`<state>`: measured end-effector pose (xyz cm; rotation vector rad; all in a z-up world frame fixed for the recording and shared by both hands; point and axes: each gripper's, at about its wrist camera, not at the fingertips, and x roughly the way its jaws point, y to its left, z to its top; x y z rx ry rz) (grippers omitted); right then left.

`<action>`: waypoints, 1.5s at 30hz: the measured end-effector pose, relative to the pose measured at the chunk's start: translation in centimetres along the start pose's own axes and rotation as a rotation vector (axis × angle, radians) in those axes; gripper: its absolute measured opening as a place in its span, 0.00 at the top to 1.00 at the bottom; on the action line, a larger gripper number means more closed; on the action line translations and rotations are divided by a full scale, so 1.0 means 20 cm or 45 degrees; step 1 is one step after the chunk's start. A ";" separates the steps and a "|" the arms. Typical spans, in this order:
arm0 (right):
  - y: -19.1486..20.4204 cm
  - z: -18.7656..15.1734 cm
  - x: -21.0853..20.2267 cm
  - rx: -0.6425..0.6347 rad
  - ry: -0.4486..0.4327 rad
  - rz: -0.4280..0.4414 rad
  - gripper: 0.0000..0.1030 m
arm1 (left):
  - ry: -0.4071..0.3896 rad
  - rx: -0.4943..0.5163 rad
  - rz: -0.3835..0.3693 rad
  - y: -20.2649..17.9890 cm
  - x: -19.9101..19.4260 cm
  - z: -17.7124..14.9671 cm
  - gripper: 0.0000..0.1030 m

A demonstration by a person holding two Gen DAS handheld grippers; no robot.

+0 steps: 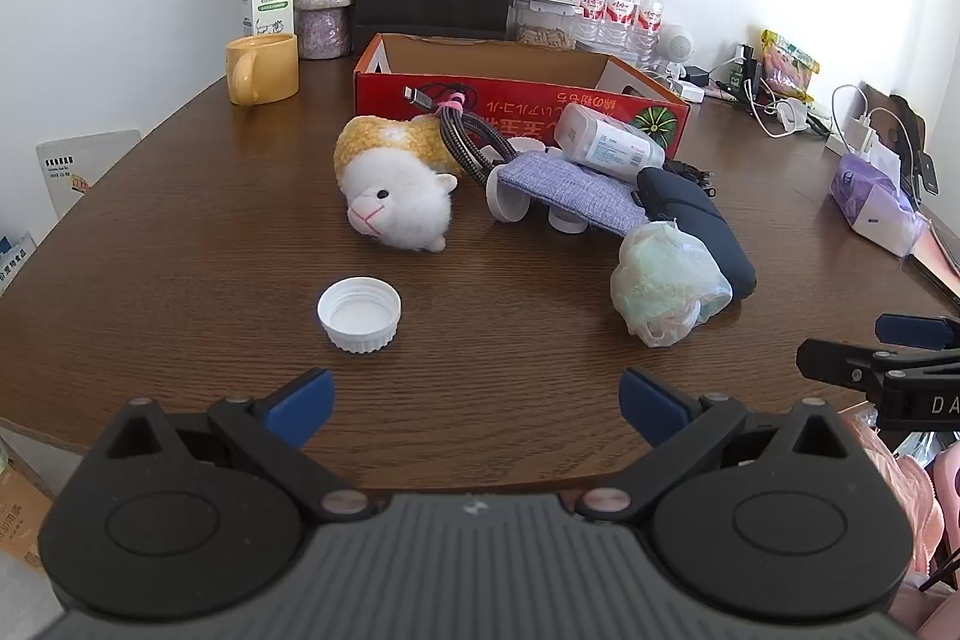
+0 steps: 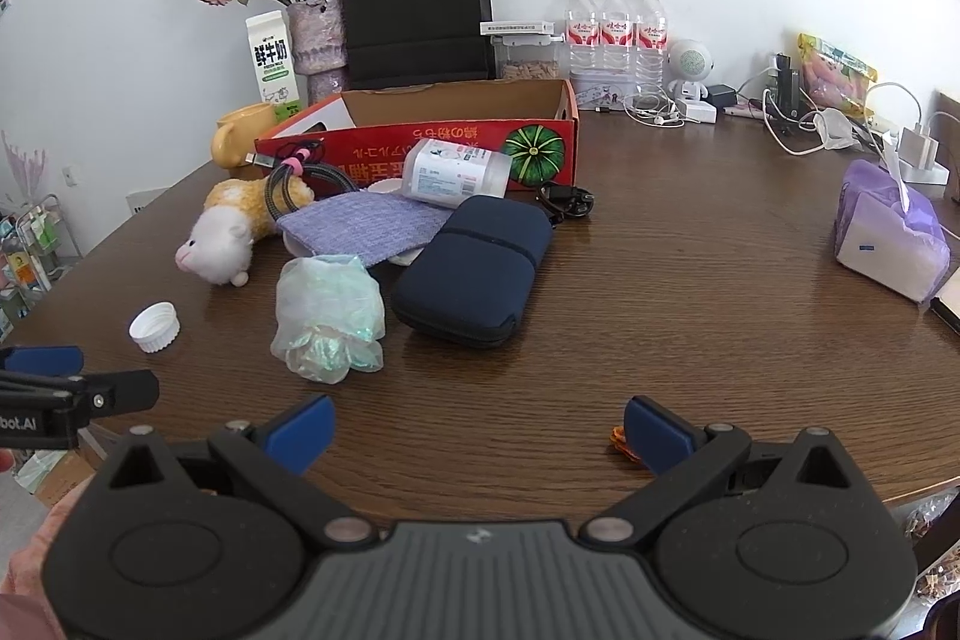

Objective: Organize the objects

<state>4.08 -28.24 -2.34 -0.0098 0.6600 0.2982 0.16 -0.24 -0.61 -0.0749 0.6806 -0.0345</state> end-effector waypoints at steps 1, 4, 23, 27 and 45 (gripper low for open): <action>0.00 0.00 0.00 0.000 0.000 0.000 0.00 | 0.002 -0.001 -0.001 0.00 0.00 0.00 0.00; 0.00 0.00 0.00 -0.001 0.001 -0.001 0.00 | 0.005 -0.003 -0.001 0.00 0.00 0.00 0.00; -0.01 0.00 0.00 -0.006 0.004 -0.033 0.00 | 0.008 -0.005 -0.009 -0.01 0.02 0.00 0.00; -0.01 0.00 0.00 -0.005 0.004 -0.036 0.00 | 0.009 -0.006 -0.009 -0.02 0.02 0.00 0.00; -0.01 0.00 0.00 -0.006 0.002 -0.034 0.00 | 0.009 -0.006 -0.009 -0.02 0.02 0.00 0.00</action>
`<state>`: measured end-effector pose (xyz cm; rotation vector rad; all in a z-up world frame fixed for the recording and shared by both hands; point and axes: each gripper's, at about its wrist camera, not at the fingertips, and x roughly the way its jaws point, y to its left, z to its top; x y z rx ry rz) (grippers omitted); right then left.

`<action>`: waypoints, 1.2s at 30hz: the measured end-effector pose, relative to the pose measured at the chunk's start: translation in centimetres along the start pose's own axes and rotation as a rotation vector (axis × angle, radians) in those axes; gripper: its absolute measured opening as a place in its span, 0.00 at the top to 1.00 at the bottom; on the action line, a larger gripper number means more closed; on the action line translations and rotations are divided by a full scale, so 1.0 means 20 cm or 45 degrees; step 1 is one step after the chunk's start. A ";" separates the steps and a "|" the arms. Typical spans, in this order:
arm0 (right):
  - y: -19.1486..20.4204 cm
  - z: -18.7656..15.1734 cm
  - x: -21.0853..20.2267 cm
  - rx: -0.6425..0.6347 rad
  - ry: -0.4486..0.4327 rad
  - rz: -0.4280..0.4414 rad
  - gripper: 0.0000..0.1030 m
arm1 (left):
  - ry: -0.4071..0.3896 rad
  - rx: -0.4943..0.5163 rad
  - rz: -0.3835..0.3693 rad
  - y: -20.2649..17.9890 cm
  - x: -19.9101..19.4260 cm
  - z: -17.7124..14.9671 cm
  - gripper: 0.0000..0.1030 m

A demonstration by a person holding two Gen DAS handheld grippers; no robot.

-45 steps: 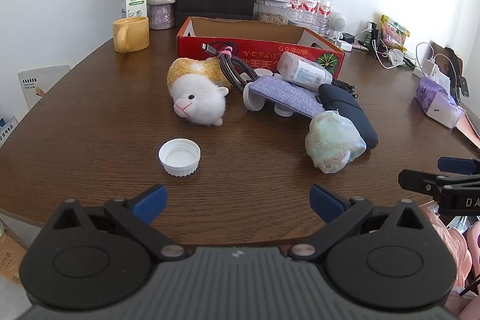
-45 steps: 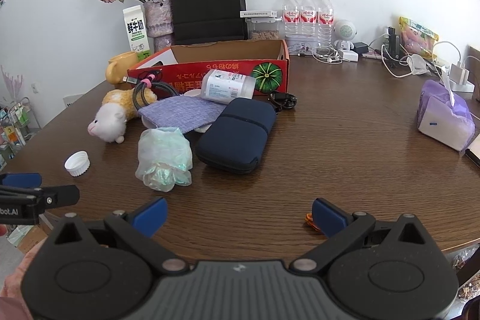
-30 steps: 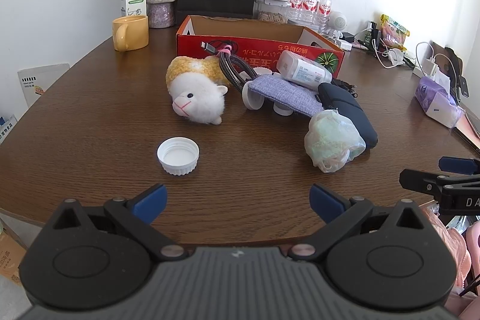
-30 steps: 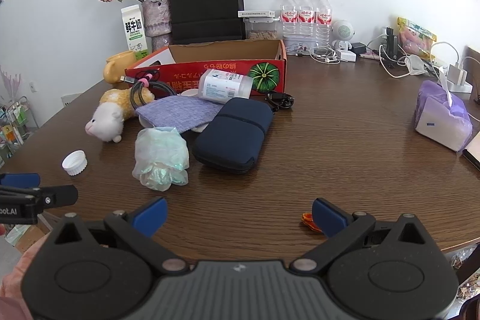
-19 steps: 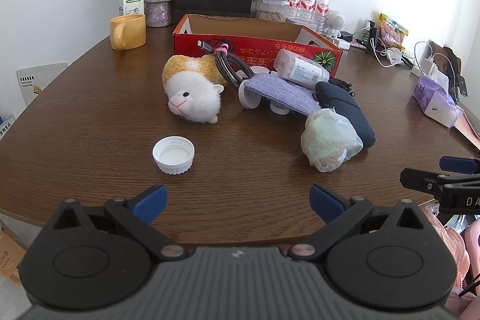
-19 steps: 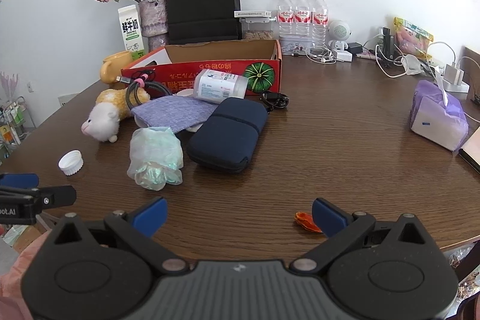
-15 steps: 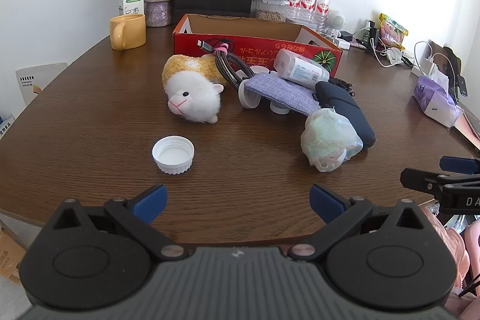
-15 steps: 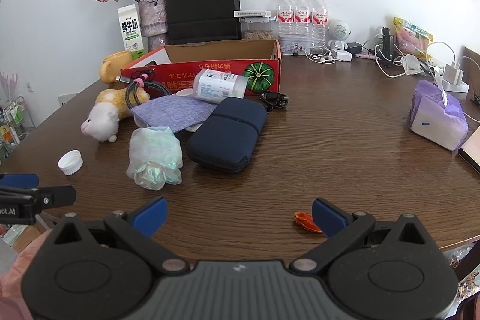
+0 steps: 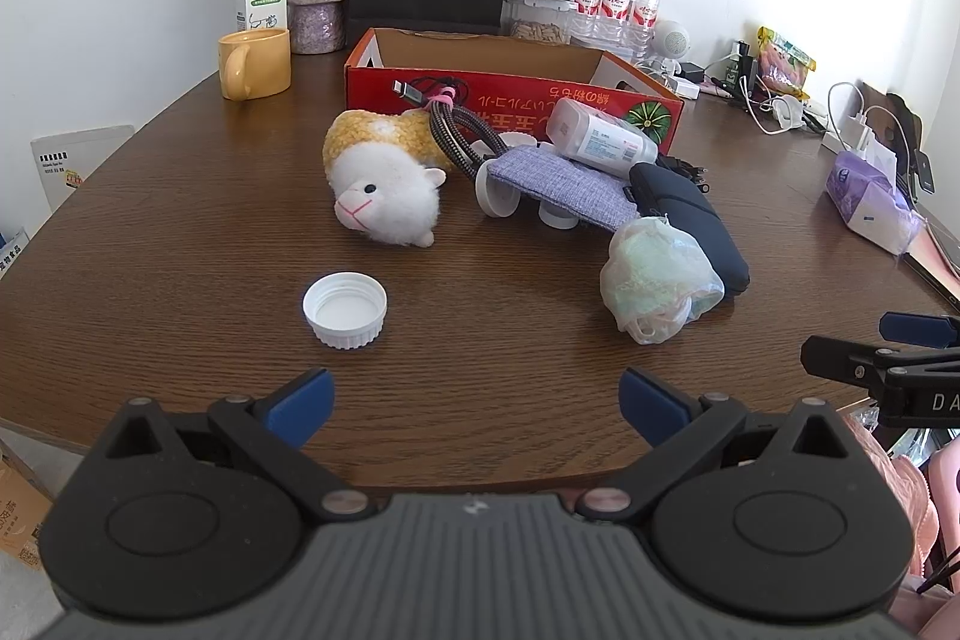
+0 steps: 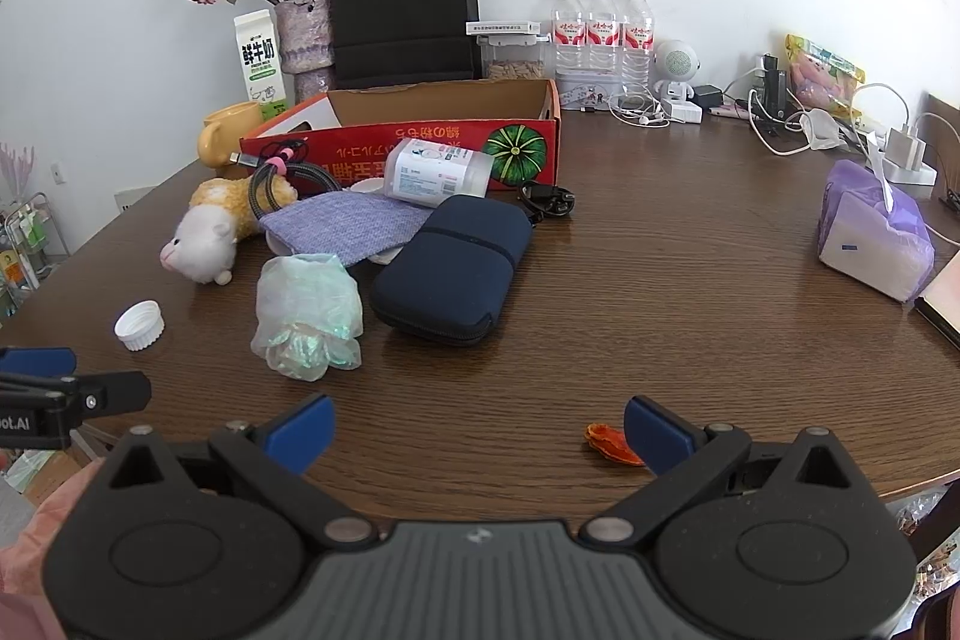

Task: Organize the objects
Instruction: 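Move the right gripper toward the small orange goldfish toy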

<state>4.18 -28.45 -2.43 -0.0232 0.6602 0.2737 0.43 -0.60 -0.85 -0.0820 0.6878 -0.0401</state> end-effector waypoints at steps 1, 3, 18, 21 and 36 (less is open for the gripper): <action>0.00 0.00 0.00 0.000 0.002 0.000 0.00 | -0.001 0.000 0.001 0.00 0.00 0.00 0.00; 0.00 0.00 0.00 0.001 0.002 0.000 0.00 | 0.000 0.000 0.001 0.00 0.00 0.00 0.00; 0.00 0.00 0.00 0.000 0.002 0.000 0.00 | 0.000 0.000 0.000 0.00 0.00 0.00 0.00; 0.00 0.00 0.00 0.000 0.001 0.000 0.00 | 0.000 0.000 0.000 0.00 0.00 0.00 0.00; -0.01 0.00 0.00 -0.002 0.000 -0.018 0.00 | 0.005 -0.008 -0.001 0.00 0.01 0.00 0.00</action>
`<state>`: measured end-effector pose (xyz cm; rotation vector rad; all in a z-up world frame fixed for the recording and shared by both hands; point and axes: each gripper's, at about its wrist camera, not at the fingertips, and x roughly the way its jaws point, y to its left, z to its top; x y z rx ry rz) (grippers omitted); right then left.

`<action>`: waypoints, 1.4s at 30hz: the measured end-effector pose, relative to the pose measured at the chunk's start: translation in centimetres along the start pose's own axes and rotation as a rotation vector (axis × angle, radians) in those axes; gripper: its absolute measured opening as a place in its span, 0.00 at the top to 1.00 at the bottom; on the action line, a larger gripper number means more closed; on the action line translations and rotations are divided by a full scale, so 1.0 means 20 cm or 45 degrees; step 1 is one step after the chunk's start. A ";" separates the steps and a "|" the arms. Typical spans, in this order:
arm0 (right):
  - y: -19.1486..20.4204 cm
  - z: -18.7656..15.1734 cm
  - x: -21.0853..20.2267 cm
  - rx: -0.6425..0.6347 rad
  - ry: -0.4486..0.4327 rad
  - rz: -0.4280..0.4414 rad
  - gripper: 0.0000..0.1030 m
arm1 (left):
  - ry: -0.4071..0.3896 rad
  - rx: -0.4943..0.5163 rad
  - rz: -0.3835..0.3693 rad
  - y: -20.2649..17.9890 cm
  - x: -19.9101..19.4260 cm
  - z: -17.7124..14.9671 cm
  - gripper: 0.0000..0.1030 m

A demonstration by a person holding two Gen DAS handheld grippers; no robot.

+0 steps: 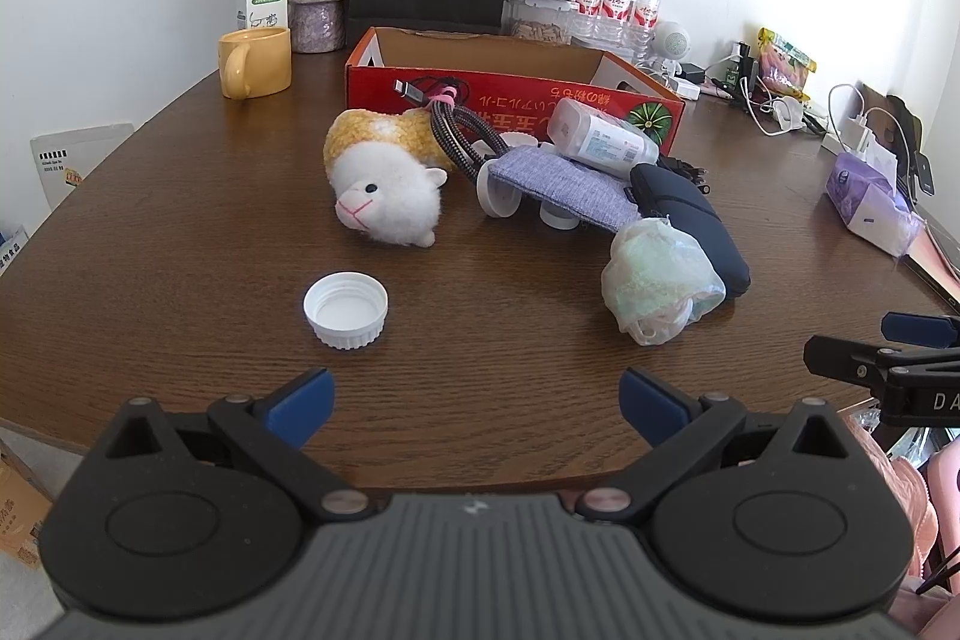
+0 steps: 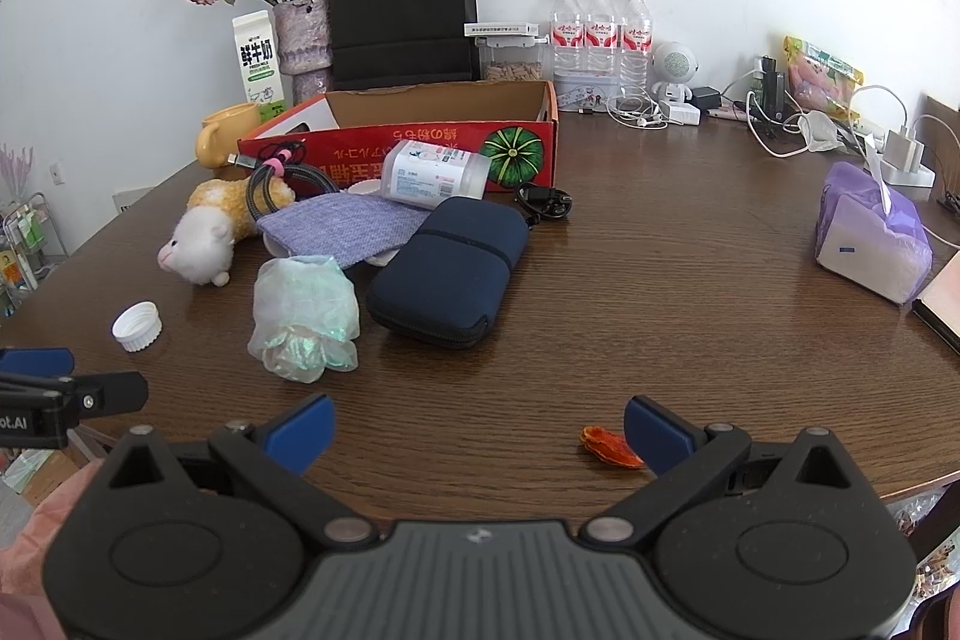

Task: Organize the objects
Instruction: 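Move the right gripper toward the small orange goldfish toy, then grasp the orange goldfish with the right gripper while the left grasps the white bottle cap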

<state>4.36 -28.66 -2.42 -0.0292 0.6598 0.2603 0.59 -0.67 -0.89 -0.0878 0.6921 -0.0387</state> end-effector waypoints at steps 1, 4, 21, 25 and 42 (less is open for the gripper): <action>-0.01 0.00 0.00 -0.001 -0.002 -0.010 0.00 | 0.000 -0.003 0.002 0.00 0.00 0.00 0.00; -0.04 -0.01 0.01 -0.006 -0.013 -0.040 0.01 | -0.004 -0.026 0.013 0.02 0.02 0.01 0.00; -0.24 -0.12 0.10 -0.078 -0.010 0.003 0.60 | 0.029 -0.118 0.074 0.14 0.11 0.00 0.00; -0.26 -0.12 0.10 -0.085 -0.026 0.031 0.87 | 0.028 -0.128 0.094 0.15 0.13 0.00 0.00; -0.21 -0.01 0.20 -0.071 -0.081 0.103 0.88 | -0.024 -0.057 0.241 0.18 0.29 0.09 0.30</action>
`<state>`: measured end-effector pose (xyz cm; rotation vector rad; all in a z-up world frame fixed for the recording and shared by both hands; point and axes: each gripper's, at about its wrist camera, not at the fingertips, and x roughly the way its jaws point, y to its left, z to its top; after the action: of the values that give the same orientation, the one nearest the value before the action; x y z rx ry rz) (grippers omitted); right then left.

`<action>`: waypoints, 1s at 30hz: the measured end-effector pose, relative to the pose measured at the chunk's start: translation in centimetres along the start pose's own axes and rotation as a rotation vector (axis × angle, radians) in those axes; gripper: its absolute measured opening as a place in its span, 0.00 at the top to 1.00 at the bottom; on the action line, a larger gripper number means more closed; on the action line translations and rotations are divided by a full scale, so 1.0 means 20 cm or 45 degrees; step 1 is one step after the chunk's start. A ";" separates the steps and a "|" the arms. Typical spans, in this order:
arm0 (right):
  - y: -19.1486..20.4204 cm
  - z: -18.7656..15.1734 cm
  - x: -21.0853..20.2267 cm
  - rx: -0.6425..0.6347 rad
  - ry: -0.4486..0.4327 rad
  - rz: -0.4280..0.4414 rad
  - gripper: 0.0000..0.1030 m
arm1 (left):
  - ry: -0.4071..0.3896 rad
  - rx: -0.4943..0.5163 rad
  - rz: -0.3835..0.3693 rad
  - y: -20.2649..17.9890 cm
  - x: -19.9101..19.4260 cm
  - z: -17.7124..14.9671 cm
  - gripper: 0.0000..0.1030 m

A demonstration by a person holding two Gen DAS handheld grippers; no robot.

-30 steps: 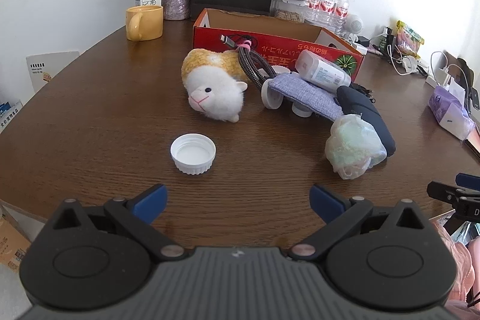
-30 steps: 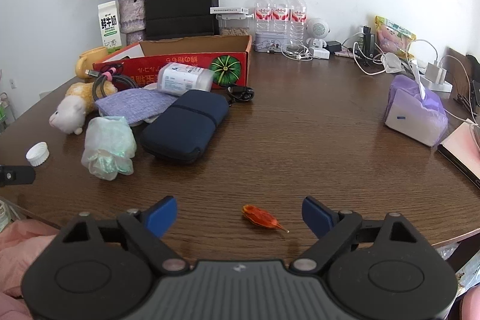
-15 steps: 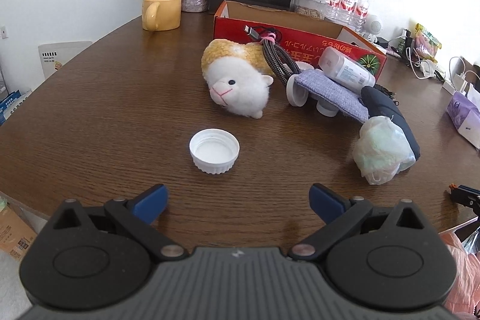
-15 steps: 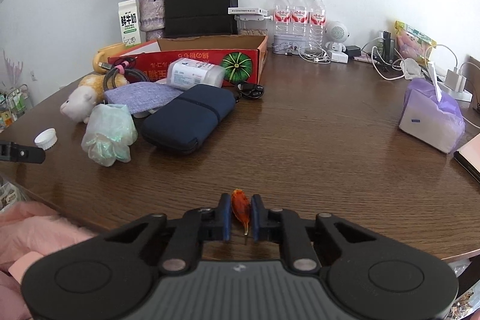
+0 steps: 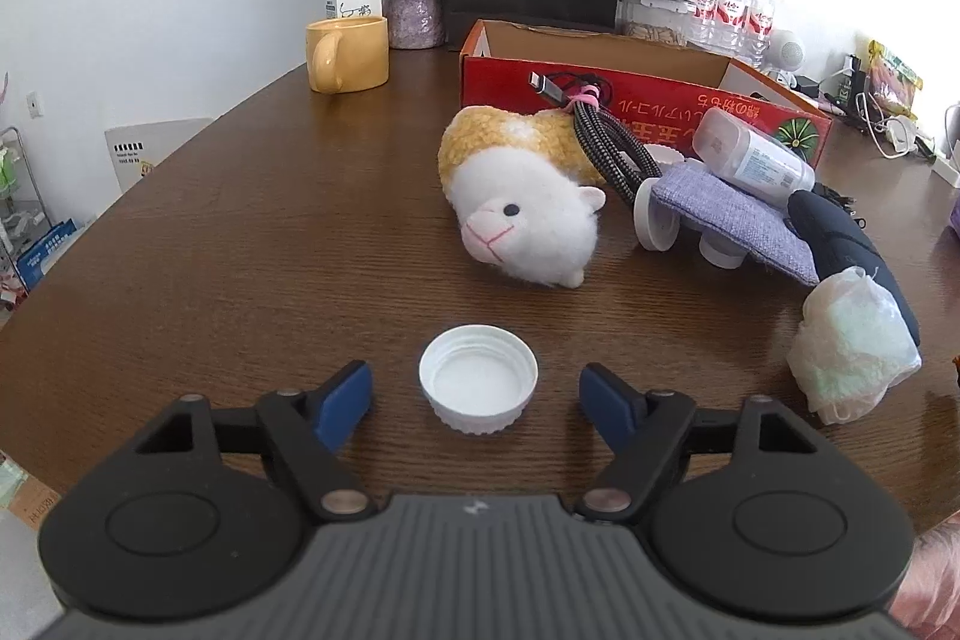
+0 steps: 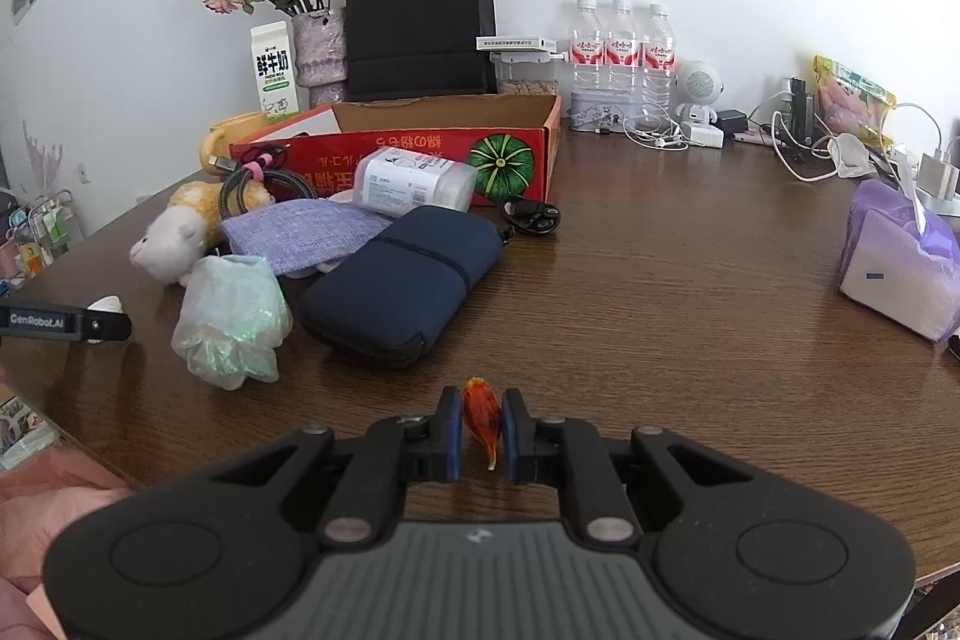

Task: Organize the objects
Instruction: 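Grasp the orange goldfish with the right gripper while the left grasps the white bottle cap, then carry the goldfish and cap into the cardboard box and open both grippers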

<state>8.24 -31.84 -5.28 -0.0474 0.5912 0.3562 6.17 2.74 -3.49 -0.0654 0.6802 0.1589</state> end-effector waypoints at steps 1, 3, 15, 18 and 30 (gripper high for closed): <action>0.01 0.01 0.01 -0.001 -0.002 0.005 0.88 | -0.009 0.016 0.013 -0.01 0.00 0.00 0.46; 0.01 0.02 0.02 -0.001 -0.008 0.013 0.88 | -0.017 0.013 -0.004 0.00 0.00 0.01 0.60; 0.04 0.19 0.09 -0.027 -0.098 0.027 0.88 | -0.167 0.011 -0.036 0.00 -0.08 0.18 0.60; 0.05 0.28 0.12 -0.048 -0.139 0.028 0.88 | -0.219 0.024 -0.056 -0.02 -0.08 0.27 0.60; 0.15 0.68 0.38 -0.124 -0.296 0.086 0.88 | -0.392 0.102 -0.151 -0.23 0.10 0.68 0.60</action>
<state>20.44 -24.54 1.97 -0.0781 0.3457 0.4493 16.92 -0.08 5.75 -0.0038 0.3735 0.0259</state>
